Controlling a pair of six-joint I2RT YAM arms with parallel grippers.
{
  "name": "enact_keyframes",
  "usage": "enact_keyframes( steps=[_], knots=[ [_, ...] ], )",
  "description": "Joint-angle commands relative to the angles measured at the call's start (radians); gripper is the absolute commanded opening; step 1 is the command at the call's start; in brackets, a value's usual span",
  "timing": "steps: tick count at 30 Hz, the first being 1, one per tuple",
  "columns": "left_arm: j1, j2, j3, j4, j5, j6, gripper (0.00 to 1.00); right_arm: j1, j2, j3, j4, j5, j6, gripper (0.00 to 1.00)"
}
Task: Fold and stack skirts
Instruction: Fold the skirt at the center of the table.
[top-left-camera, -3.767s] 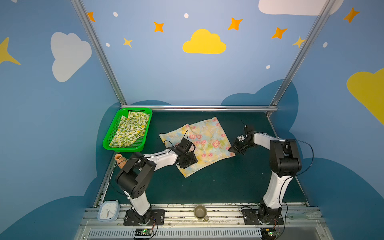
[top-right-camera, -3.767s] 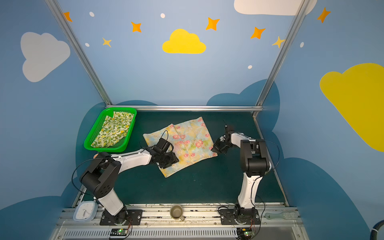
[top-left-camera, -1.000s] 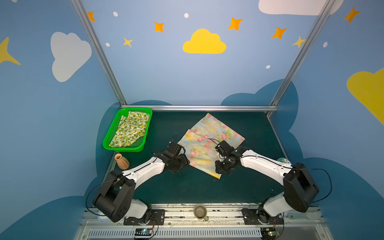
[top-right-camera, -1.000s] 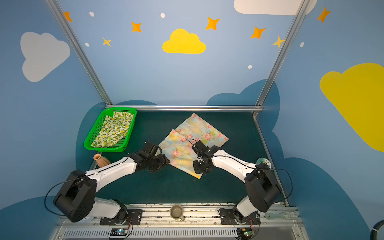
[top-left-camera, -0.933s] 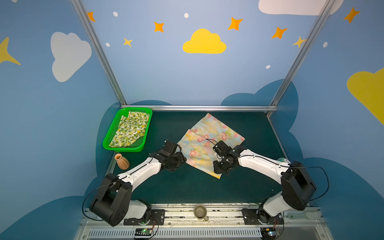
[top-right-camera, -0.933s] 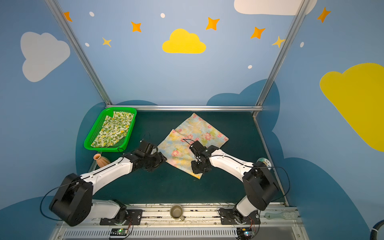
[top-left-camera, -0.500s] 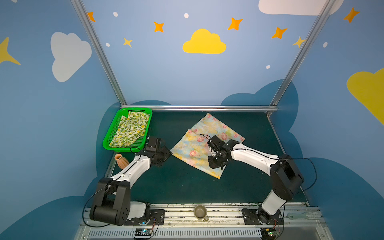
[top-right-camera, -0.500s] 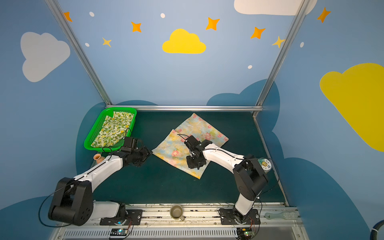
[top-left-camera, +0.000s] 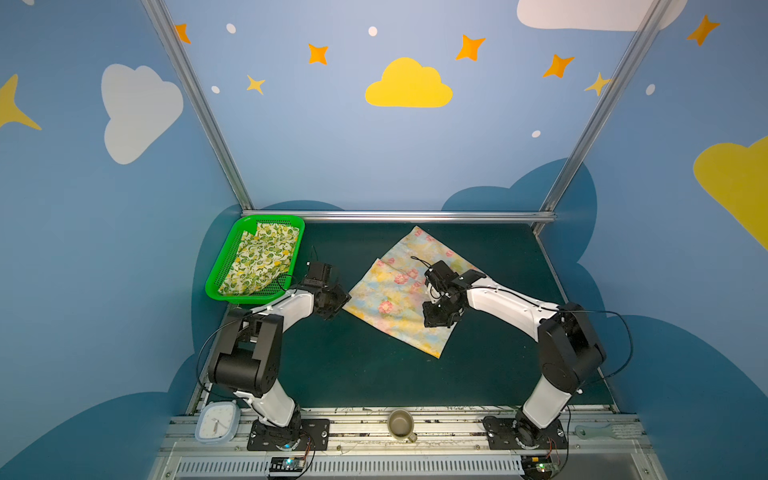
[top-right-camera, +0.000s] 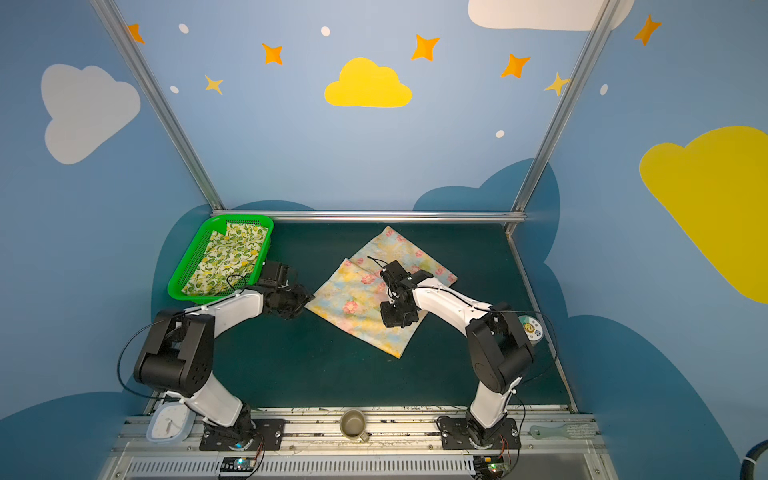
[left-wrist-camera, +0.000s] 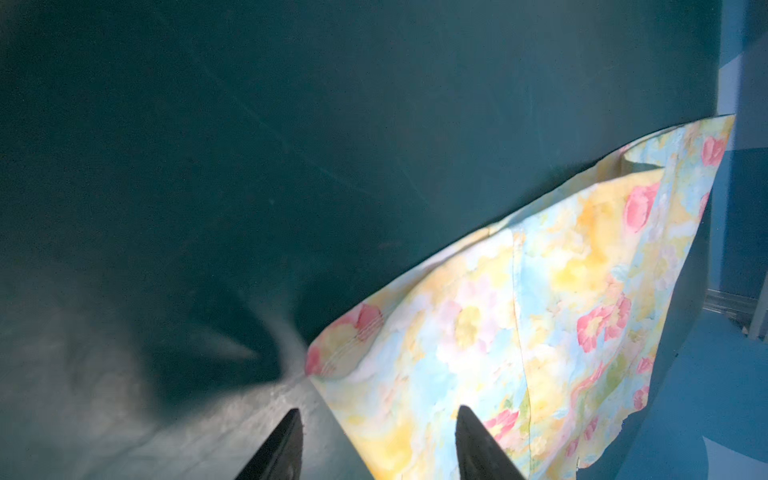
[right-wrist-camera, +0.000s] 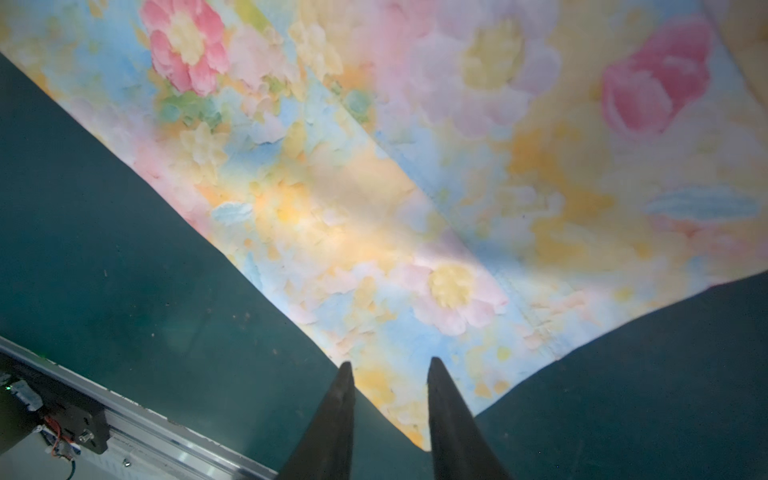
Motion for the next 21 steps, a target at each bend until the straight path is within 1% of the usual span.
enact_keyframes(
  steps=[1, 5, 10, 12, 15, 17, 19, 20, 21],
  knots=[
    [0.003, 0.035, 0.019, 0.009, -0.011, 0.019, 0.56, -0.018, 0.017, 0.015, -0.025, -0.026, -0.003, 0.31],
    [0.003, 0.058, 0.018, 0.02, -0.018, 0.015, 0.53, -0.028, 0.018, 0.013, -0.023, -0.035, -0.003, 0.3],
    [0.003, 0.072, 0.016, 0.035, -0.025, 0.017, 0.42, -0.031, 0.026, 0.019, -0.026, -0.04, -0.004, 0.3],
    [0.003, 0.075, 0.019, 0.035, -0.028, 0.022, 0.36, -0.03, 0.026, 0.018, -0.03, -0.028, -0.005, 0.3],
    [0.003, 0.077, 0.022, 0.032, -0.03, 0.031, 0.29, -0.012, 0.019, 0.023, -0.053, 0.025, -0.016, 0.3],
    [0.003, 0.074, 0.024, 0.026, -0.034, 0.037, 0.2, 0.006, 0.013, 0.026, -0.072, 0.066, -0.031, 0.3],
    [0.003, 0.067, 0.027, 0.02, -0.04, 0.041, 0.08, 0.031, 0.005, 0.028, -0.098, 0.121, -0.042, 0.31],
    [0.003, 0.064, 0.028, 0.016, -0.042, 0.044, 0.04, 0.045, 0.001, 0.026, -0.108, 0.151, -0.045, 0.33],
    [0.003, 0.06, 0.03, 0.012, -0.047, 0.047, 0.04, 0.062, -0.005, 0.023, -0.117, 0.179, -0.056, 0.34]
  ],
)
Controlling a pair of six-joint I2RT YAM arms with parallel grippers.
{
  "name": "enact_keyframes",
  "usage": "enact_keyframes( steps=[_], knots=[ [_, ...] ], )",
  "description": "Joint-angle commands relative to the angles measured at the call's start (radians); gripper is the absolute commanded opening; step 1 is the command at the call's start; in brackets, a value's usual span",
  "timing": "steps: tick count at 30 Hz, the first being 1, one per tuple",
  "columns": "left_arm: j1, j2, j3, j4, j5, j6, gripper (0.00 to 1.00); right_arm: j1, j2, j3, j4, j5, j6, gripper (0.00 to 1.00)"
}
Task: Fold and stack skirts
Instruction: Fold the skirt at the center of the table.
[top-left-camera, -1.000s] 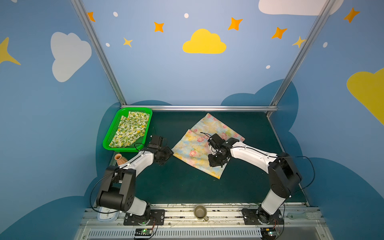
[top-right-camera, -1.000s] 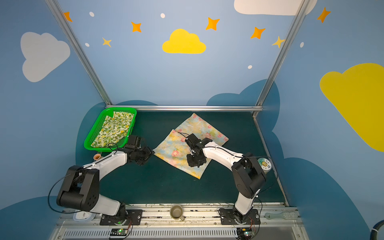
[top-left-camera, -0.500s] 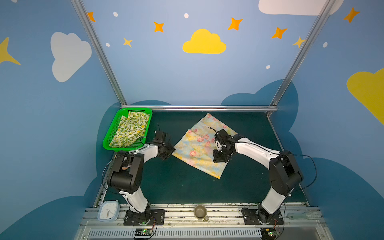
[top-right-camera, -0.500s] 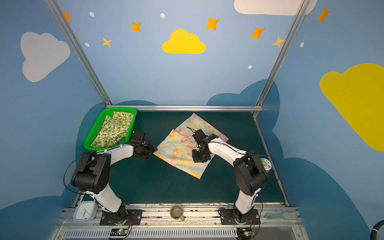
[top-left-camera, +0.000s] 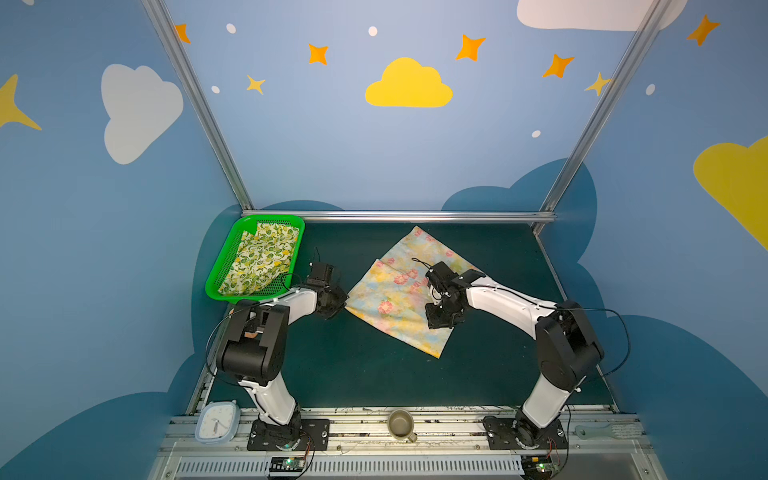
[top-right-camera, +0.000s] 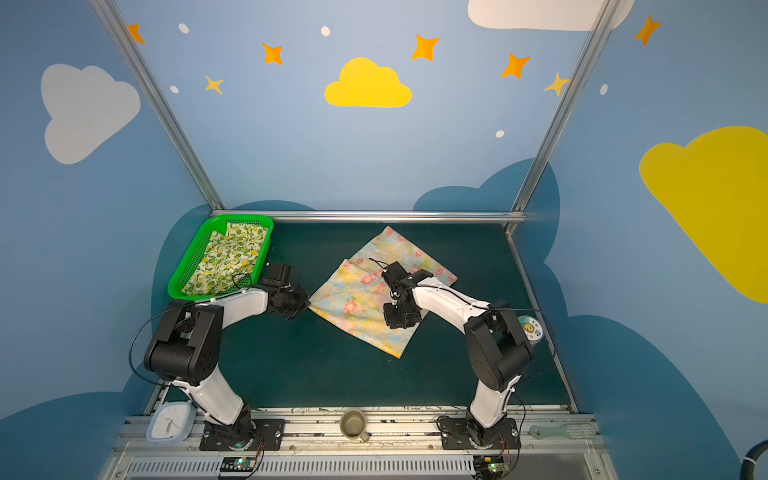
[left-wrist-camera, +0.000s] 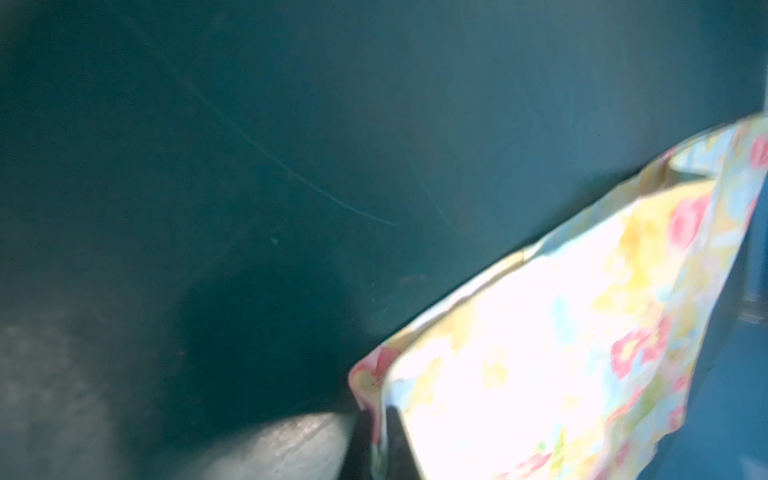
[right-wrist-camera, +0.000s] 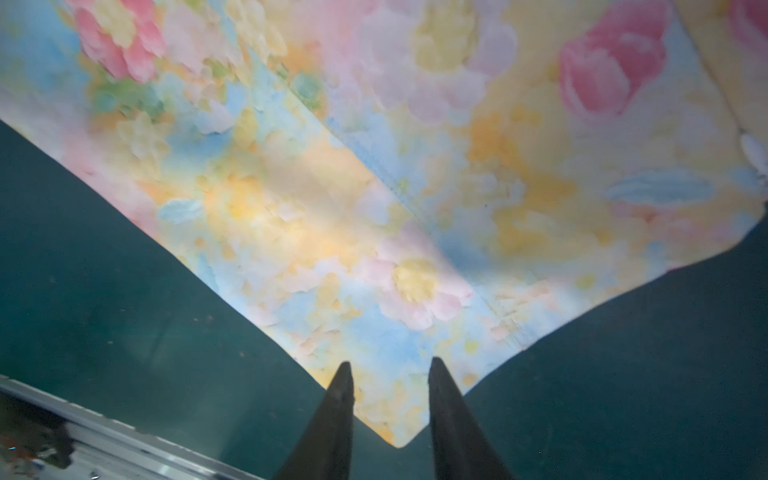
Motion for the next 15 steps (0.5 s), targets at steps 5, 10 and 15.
enact_keyframes(
  steps=[5, 10, 15],
  knots=[
    [0.002, -0.017, 0.028, -0.032, -0.029, 0.031, 0.04, 0.124, -0.032, 0.005, -0.099, 0.192, -0.078, 0.39],
    [0.002, -0.032, 0.035, -0.052, -0.029, 0.045, 0.04, 0.245, -0.03, -0.024, -0.094, 0.278, -0.099, 0.44],
    [0.002, -0.048, 0.035, -0.069, -0.028, 0.051, 0.04, 0.333, 0.026, -0.035, -0.083, 0.315, -0.088, 0.46]
  ],
)
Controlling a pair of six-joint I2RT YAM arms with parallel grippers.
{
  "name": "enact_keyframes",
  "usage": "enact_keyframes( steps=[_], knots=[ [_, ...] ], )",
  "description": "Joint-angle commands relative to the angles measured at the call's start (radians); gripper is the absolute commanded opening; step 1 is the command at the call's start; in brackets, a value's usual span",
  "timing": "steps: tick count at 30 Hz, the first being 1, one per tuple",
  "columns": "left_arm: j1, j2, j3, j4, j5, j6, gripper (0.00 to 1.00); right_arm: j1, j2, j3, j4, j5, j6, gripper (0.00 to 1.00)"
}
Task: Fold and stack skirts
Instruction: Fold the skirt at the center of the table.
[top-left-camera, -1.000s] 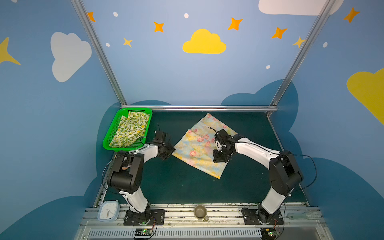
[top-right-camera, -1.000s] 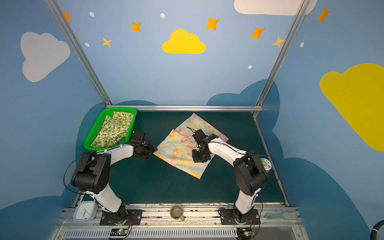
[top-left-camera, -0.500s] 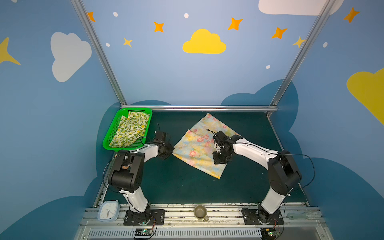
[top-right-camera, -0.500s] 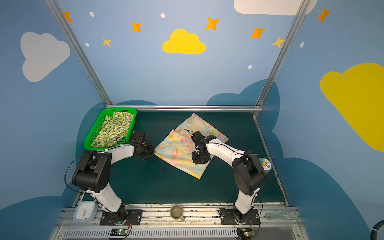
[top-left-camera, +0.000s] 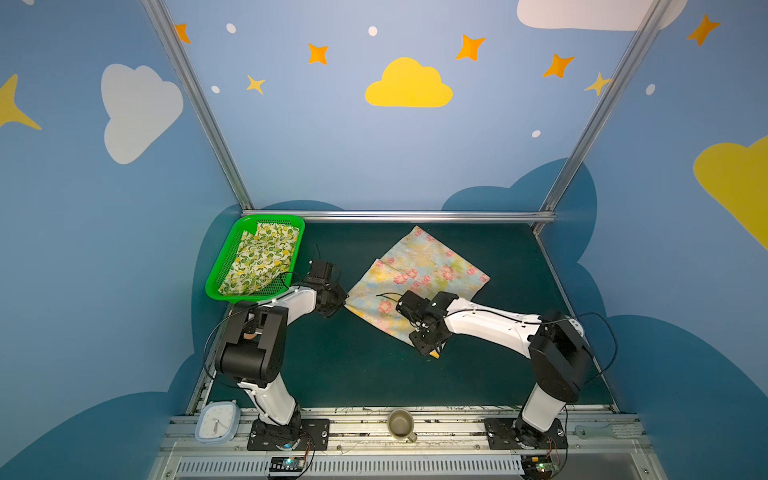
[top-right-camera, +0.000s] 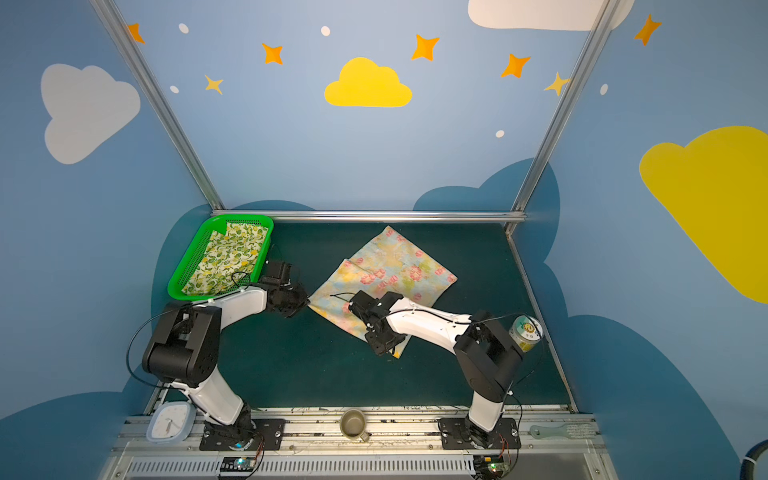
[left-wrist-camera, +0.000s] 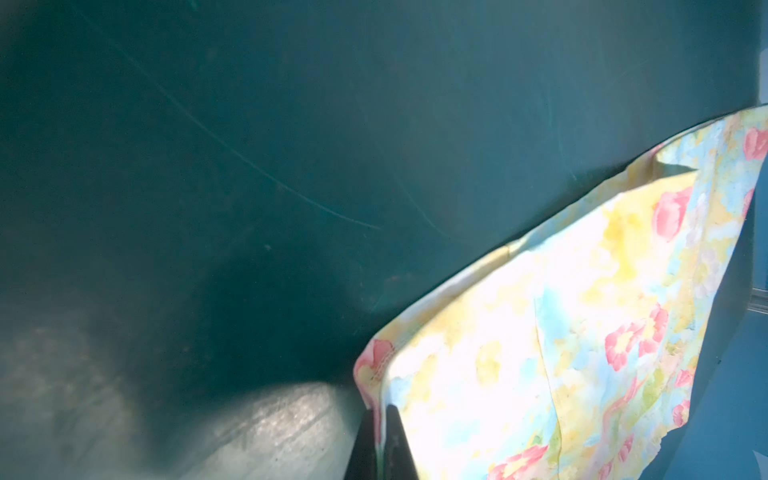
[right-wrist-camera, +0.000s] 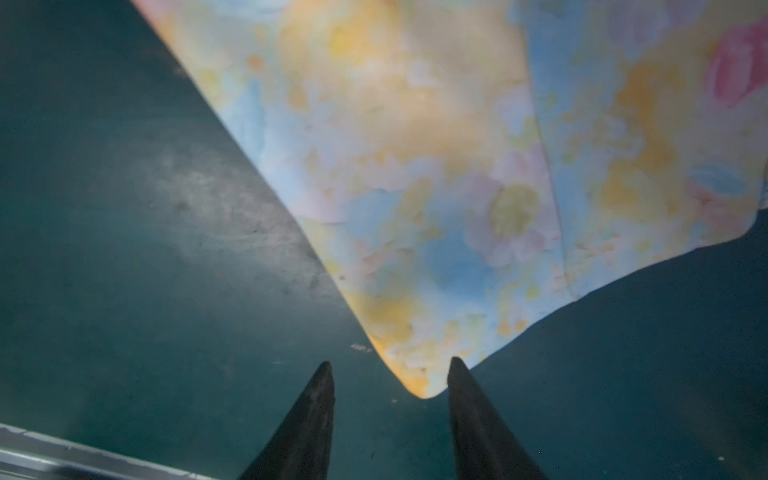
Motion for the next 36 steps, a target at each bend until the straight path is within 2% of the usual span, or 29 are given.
enact_keyframes(
  steps=[1, 8, 19, 23, 36],
  knots=[
    [0.002, -0.031, 0.016, -0.038, -0.02, 0.022, 0.04, 0.037, 0.034, -0.019, -0.016, 0.067, 0.001, 0.46],
    [0.004, -0.048, 0.01, -0.053, -0.031, 0.027, 0.04, 0.086, 0.078, -0.008, -0.029, 0.145, -0.005, 0.48],
    [0.01, -0.047, 0.011, -0.081, -0.032, 0.039, 0.04, 0.085, 0.103, -0.028, -0.003, 0.169, -0.015, 0.5],
    [0.018, -0.047, 0.008, -0.084, -0.064, 0.039, 0.04, 0.086, 0.115, -0.036, 0.009, 0.169, -0.012, 0.49],
    [0.048, -0.044, 0.008, -0.084, -0.053, 0.048, 0.04, 0.088, 0.147, -0.039, 0.032, 0.158, -0.021, 0.41]
  ],
)
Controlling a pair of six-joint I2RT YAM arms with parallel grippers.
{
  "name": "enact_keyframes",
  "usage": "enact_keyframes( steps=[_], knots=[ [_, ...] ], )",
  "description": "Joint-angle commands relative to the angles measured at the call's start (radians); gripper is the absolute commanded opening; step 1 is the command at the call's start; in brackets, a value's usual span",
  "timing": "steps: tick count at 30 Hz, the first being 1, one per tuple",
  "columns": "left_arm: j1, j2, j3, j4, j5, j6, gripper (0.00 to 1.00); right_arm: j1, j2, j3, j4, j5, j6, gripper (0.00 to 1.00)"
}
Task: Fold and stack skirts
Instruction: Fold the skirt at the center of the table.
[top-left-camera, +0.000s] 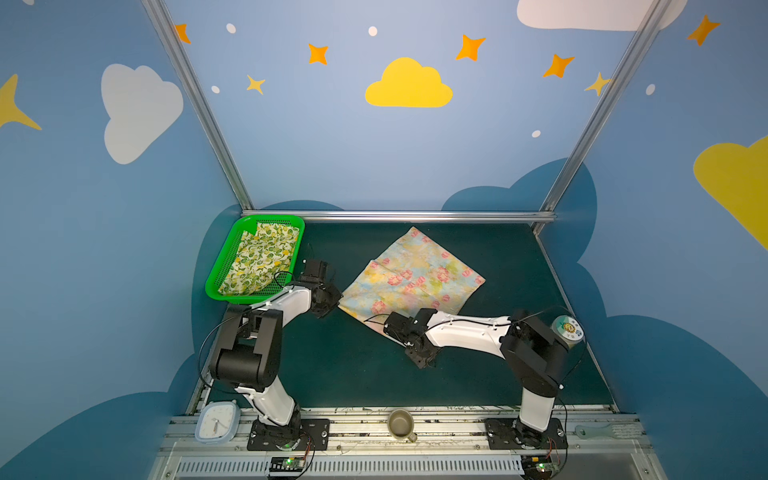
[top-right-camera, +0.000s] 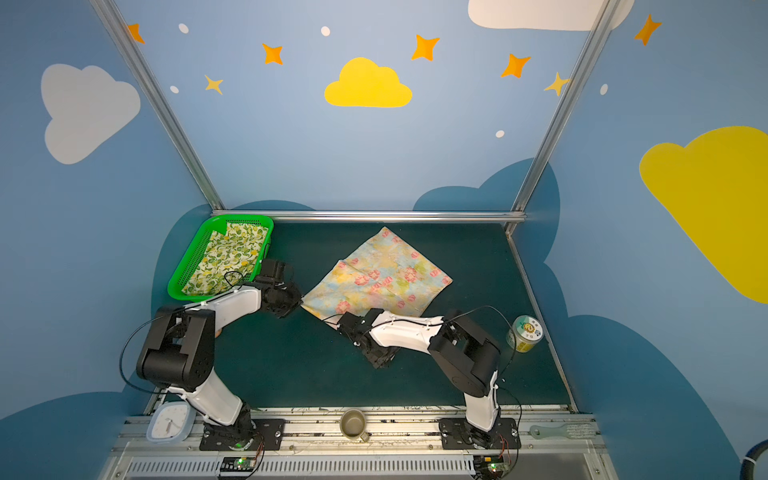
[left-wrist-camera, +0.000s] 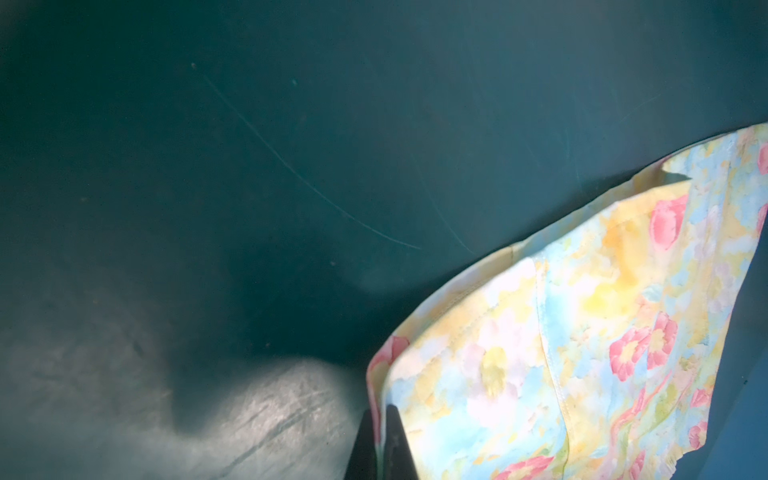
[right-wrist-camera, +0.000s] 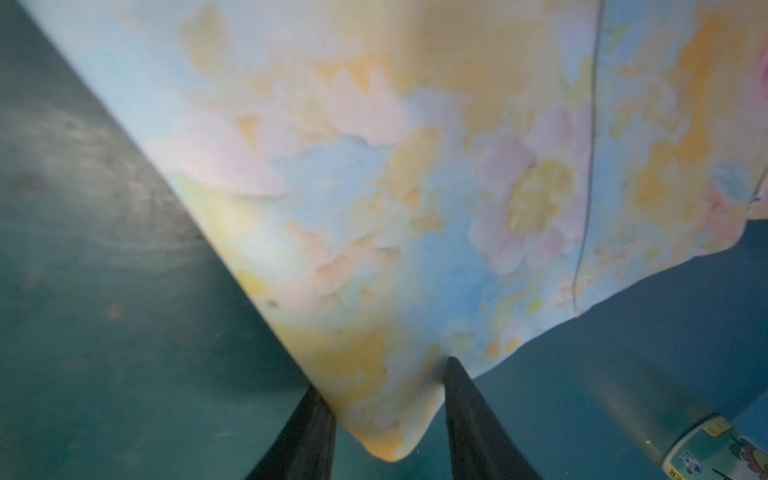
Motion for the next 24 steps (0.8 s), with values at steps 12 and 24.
enact_keyframes(
  steps=[12, 24],
  knots=[
    [0.013, -0.005, 0.011, -0.017, -0.01, 0.015, 0.04, 0.035, 0.056, 0.007, 0.005, 0.011, -0.004, 0.33],
    [0.022, -0.005, 0.012, -0.011, -0.009, 0.017, 0.04, 0.052, 0.069, 0.009, -0.002, 0.008, -0.003, 0.05]
  ],
)
